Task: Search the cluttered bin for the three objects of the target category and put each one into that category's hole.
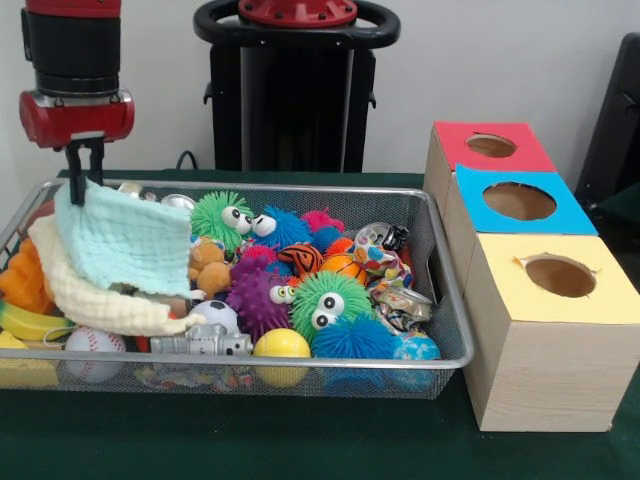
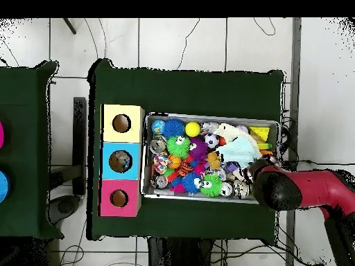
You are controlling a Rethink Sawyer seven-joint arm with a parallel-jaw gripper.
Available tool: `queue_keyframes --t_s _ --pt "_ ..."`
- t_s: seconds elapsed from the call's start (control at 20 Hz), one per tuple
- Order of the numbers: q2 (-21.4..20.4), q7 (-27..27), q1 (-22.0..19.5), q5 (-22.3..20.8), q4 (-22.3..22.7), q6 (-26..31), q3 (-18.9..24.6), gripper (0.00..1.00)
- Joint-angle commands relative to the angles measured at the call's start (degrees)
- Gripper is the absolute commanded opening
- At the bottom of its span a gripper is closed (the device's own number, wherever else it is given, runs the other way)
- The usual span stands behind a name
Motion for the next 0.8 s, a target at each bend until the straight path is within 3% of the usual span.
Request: queue_keyframes --t_s 0.05,0.45,0.8 --pt "-0.48 -18.07 1.93 -5.21 -2.68 8.98 -1.10 0.00" --pt "-2.03 -21.40 1.89 -7.47 -3.23 11.91 -1.54 0.00" --pt "-2.37 -20.40 2.42 -8.89 -3.11 12.14 -1.46 0.00"
